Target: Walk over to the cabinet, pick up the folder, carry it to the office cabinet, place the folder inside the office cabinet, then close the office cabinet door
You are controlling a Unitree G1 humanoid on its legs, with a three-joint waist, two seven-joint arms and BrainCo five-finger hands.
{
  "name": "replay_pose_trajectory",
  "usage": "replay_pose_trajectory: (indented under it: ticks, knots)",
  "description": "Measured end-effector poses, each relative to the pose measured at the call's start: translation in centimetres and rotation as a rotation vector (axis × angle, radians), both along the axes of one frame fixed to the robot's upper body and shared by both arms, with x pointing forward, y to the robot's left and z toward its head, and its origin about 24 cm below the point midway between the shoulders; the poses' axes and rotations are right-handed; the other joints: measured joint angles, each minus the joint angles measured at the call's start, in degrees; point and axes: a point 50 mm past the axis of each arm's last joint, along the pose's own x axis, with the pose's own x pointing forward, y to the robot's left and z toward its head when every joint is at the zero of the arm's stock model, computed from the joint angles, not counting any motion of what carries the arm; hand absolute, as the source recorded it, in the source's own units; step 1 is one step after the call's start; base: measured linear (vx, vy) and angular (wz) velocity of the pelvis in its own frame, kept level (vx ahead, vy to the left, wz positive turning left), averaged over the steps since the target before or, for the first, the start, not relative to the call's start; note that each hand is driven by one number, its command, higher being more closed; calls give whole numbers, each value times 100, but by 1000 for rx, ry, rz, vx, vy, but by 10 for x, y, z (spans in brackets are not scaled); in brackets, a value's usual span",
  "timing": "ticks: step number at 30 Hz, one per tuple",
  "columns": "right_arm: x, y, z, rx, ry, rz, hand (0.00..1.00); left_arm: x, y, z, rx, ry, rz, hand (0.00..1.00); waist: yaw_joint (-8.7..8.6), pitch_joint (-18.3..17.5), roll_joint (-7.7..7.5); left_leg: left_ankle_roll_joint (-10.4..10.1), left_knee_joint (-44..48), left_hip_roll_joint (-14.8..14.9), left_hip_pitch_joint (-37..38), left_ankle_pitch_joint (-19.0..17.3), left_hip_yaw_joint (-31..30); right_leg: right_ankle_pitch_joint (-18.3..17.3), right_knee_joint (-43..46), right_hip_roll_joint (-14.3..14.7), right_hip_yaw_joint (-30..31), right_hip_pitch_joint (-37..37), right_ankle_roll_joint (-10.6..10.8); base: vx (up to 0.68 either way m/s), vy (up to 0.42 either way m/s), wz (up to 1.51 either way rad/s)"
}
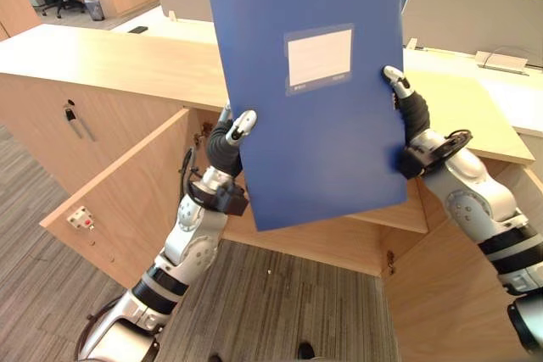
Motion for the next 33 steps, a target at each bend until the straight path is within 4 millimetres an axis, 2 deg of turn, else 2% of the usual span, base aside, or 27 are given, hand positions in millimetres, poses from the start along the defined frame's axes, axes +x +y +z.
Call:
replay_pose_trajectory:
  ticks: [4,5,7,8,9,10,11,13,15,18,20,23,26,30,32,33]
  knots:
    - [-5,-1,-20,-19,48,9,100,-7,6,-22,84,52,-47,0,-45,17,-1,-7,-17,22,7,-13,32,23,-71,26,4,25,-32,26,10,-3]
    - [-10,-5,-33,-36,75,8,100,-11,8,-41,115,132,-78,0,-73,47,-6,-13,-18,23,29,-25,48,30,-104,31,7,71,-30,51,13,-3]
    - [-17,-10,-49,-58,115,2,100,-13,13,-66,160,230,-96,0,-68,101,-5,-27,-20,22,76,-57,57,44,-131,30,8,122,-8,44,13,-3]
    - [-24,-14,-63,-75,155,-7,100,-16,15,-86,179,320,-105,0,-76,143,-6,-31,-22,21,91,-74,59,43,-147,31,8,154,-6,40,13,-2]
    - [-31,-18,-76,-82,195,-20,100,-19,18,-106,172,414,-94,0,-82,185,-12,-29,-24,19,88,-84,63,42,-148,31,8,150,-5,41,15,-1]
    - [-34,-21,-82,-75,216,-27,100,-21,21,-115,160,460,-77,0,-85,204,-13,-30,-26,19,86,-86,65,41,-148,31,9,148,-5,38,16,-1]
    - [-40,-26,-91,-60,245,-47,100,-24,31,-133,128,550,-22,0,-94,224,-16,-33,-28,23,85,-90,69,40,-147,37,11,145,-4,0,0,0]
    - [-46,-36,-95,-40,254,-72,100,-30,52,-160,76,681,87,0,-150,228,-17,-44,-30,39,88,-98,83,36,-141,54,28,136,-3,7,3,-4]
    - [-51,-54,-91,-56,227,-140,100,-42,77,-187,20,814,218,0,-165,233,-26,-46,-31,57,93,-99,98,18,-93,77,48,104,-3,-20,0,-5]
    - [-54,-64,-86,-134,191,-178,100,-61,97,-219,-45,980,345,0,-159,248,-52,-48,-32,63,171,-99,125,-117,64,86,99,79,-26,-35,4,-7]
    - [-58,-59,-82,-226,156,-151,100,-71,100,-231,-43,1042,370,0,-146,258,-70,-76,-33,59,192,-120,140,-172,108,84,133,60,3,-43,13,-5]
    - [-65,-41,-82,-397,110,-34,100,-84,100,-245,1,1113,380,0,-137,254,-110,-75,-33,39,186,-119,165,-191,172,65,173,-29,26,-40,25,-4]
    - [-75,-18,-95,-577,105,122,100,-97,103,-262,104,1193,389,0,-106,240,-157,-72,-32,6,185,-121,222,-205,234,44,247,-98,45,-20,28,-8]
    - [-84,-2,-117,-738,125,243,100,-119,112,-290,245,1345,408,0,-22,243,-180,-35,-30,-44,203,-119,442,-191,408,36,454,-289,20,-8,42,-23]
    - [-81,4,-116,-785,99,268,100,-133,118,-302,319,1423,416,0,-47,252,-190,-42,-28,-56,234,-132,582,-167,463,54,559,-354,-16,-23,52,-40]
    - [-79,8,-115,-825,76,287,100,-143,122,-308,358,1474,428,0,-46,262,-206,-57,-27,-38,338,-156,708,-151,469,97,607,-342,-109,-28,46,-49]
